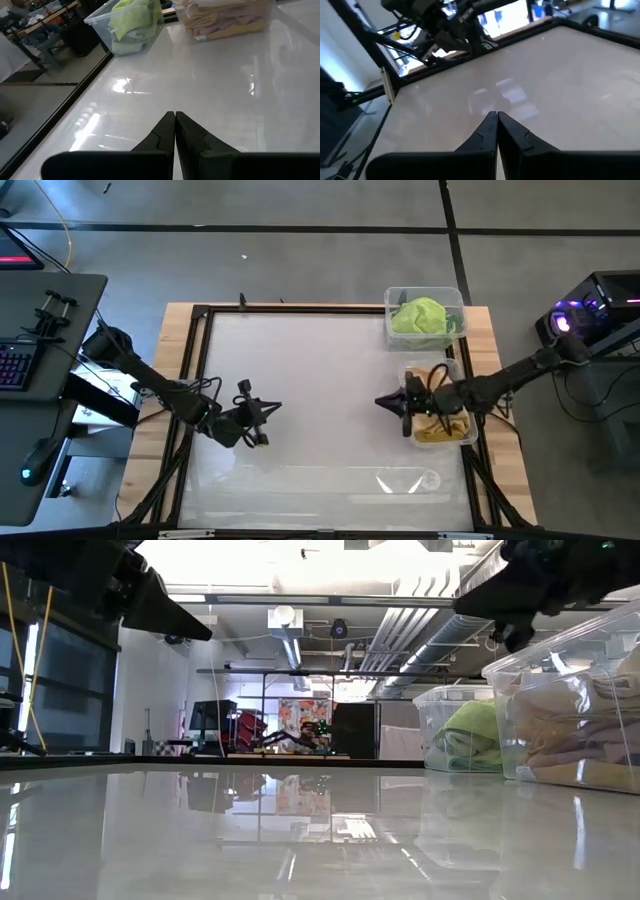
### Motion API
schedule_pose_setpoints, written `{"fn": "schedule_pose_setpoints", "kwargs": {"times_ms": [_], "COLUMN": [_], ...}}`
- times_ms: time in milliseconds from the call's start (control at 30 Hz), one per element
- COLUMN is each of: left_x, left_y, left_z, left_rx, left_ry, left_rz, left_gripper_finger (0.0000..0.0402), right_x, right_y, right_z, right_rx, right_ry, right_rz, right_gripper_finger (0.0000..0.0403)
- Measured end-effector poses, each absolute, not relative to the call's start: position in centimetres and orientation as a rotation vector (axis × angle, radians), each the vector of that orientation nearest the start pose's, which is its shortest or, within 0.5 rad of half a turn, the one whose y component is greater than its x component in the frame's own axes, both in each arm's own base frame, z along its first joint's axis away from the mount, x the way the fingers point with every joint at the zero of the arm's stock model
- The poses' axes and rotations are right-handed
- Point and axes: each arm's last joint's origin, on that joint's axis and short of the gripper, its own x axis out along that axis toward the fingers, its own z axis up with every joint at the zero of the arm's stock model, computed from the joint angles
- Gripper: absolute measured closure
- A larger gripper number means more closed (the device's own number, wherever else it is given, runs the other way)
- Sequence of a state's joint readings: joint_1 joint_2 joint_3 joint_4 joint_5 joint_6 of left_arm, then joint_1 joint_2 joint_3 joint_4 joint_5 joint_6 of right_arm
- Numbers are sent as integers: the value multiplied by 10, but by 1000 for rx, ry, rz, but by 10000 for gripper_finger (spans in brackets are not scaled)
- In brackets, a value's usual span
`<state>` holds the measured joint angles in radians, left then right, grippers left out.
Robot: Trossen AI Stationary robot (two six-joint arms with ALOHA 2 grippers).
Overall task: Sort towels by color in basket
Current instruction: Return to Home Position
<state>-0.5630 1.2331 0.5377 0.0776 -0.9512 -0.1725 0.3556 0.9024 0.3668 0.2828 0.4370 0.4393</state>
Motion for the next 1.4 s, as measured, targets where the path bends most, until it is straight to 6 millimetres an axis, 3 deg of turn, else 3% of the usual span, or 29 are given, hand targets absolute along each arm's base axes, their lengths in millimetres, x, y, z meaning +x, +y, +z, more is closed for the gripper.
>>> {"fn": "schedule_pose_setpoints", "kwargs": {"times_ms": [200, 433, 600, 933, 1233, 1400], "left_x": [207, 207, 207, 207, 207, 207], "left_y": [-99, -99, -99, -99, -99, -99], "left_z": [193, 192, 192, 192, 192, 193], "left_rx": [252, 237, 236, 236, 234, 224], "left_ry": [416, 420, 419, 419, 418, 415], "left_rz": [427, 414, 414, 413, 413, 414], "left_gripper_finger": [401, 401, 401, 401, 401, 401], "right_x": [182, 144, 124, 107, 85, 83], "right_y": [38, 30, 32, 29, 20, 21], "right_z": [224, 245, 250, 238, 242, 209], "right_rx": [183, 184, 168, 137, 155, 184], "right_ry": [180, 118, 100, 212, 119, 49], "right_rz": [-67, -63, -66, -102, -71, -3], "right_gripper_finger": [402, 403, 403, 403, 403, 403]}}
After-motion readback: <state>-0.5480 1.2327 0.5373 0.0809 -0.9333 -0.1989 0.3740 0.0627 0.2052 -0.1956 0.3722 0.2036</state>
